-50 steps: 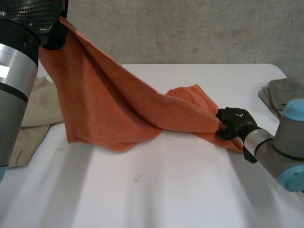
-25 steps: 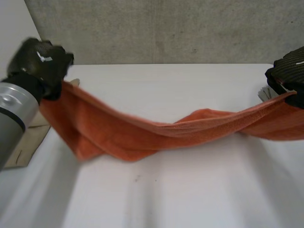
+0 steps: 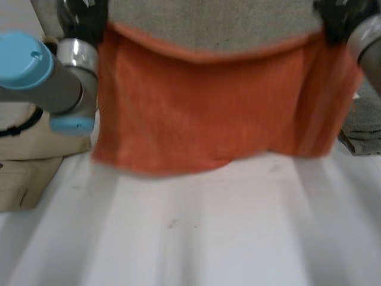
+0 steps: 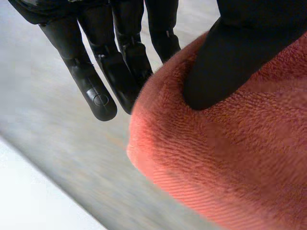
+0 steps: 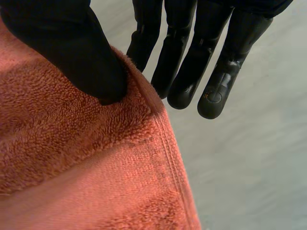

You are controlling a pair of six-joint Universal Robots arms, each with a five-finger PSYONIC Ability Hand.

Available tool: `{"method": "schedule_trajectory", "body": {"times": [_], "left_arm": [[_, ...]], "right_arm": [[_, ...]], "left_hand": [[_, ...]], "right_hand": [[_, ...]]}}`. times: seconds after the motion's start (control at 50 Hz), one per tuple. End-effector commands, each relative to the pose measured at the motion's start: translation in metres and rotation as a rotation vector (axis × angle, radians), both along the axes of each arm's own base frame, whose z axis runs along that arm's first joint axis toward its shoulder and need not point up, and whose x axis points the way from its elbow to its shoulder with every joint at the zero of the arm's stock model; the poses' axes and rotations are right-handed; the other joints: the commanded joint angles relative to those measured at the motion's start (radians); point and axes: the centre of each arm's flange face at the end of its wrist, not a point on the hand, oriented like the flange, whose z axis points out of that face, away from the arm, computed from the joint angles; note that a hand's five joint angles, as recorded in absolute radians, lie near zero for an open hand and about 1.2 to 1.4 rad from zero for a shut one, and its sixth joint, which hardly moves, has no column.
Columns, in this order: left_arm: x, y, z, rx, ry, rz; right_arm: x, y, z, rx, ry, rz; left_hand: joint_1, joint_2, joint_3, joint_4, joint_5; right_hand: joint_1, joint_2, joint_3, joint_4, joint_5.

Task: Fold the laundry.

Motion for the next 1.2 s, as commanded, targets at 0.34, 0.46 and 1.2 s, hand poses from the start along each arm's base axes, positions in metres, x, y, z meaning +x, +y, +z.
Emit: {"method": "schedule_trajectory", "body": {"times": [0.34, 0.46, 1.2], "left_arm": [[0.024, 0.038, -0.091, 0.277, 0.067, -0.128], [0.028, 0.050, -0.183, 0.521, -0.028, -0.101], [0.073, 0.160, -0.166, 0.894, -0.508, 0.043]], "right_arm": [[-0.004, 0.045, -0.100, 0.299, 0.021, 0.112], [-0.005, 0.052, -0.182, 0.502, 0.144, 0.121], [-0.070, 0.118, -0.178, 0.910, 0.264, 0.010]], "left_hand": [[0.266, 0.198, 0.201, 0.193, 0.242], [0.266, 0.198, 0.201, 0.193, 0.242], [0.266, 0.198, 0.201, 0.193, 0.242]], "right_hand": [[0.412, 0.221, 0.216, 0.207, 0.229], [0.412, 0.221, 0.216, 0.207, 0.229], [0.412, 0.221, 0.216, 0.207, 0.229]]}}
